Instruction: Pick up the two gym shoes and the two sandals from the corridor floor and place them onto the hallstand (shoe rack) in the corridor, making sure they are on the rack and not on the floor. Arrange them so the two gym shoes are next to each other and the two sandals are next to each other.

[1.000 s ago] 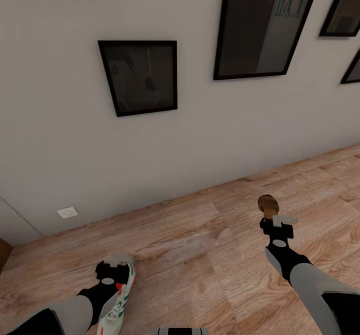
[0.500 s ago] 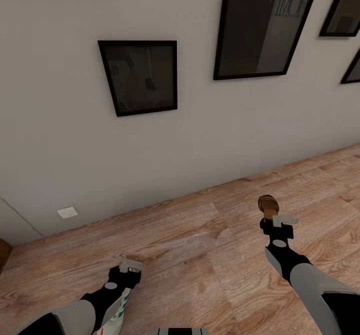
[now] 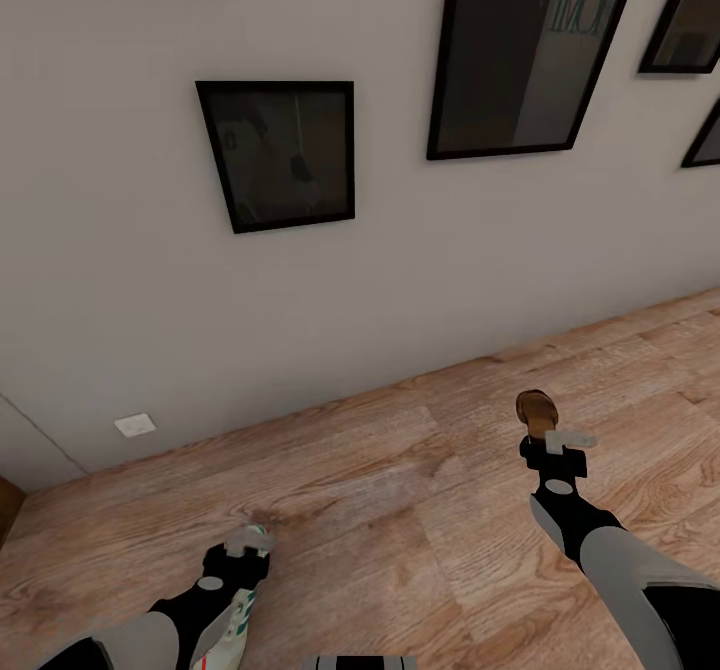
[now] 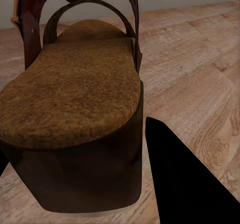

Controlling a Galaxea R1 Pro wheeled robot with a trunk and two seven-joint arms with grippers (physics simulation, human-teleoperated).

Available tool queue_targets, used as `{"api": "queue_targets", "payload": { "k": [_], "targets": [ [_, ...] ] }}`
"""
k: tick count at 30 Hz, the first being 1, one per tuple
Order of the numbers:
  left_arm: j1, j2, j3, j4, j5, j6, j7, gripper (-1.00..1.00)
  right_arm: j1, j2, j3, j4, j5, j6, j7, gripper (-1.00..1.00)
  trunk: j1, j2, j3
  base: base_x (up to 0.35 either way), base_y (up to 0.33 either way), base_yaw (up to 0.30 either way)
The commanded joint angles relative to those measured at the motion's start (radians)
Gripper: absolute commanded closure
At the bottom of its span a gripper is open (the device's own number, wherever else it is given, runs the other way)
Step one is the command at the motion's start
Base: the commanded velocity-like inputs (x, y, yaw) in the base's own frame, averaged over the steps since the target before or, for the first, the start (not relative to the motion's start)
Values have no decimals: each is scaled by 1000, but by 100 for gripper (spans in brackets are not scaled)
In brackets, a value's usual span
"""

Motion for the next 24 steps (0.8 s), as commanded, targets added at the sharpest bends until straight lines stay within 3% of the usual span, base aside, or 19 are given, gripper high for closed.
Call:
{"api": "queue_targets", "payload": {
  "k": [1,10,24],
  "targets": [
    [0,0,0,0,0,0,0,-100,0,0,0,0,-2,-1,1,100,0,0,0,0,0,0],
    [12,65,0,-1,2,-4,5,-100,0,0,0,1,-2,0,2,100,0,0,0,0,0,0],
    [15,75,-3,-3,7,-11,-3,-100,0,0,0,1,-2,-1,4,100,0,0,0,0,0,0]
  ]
}}
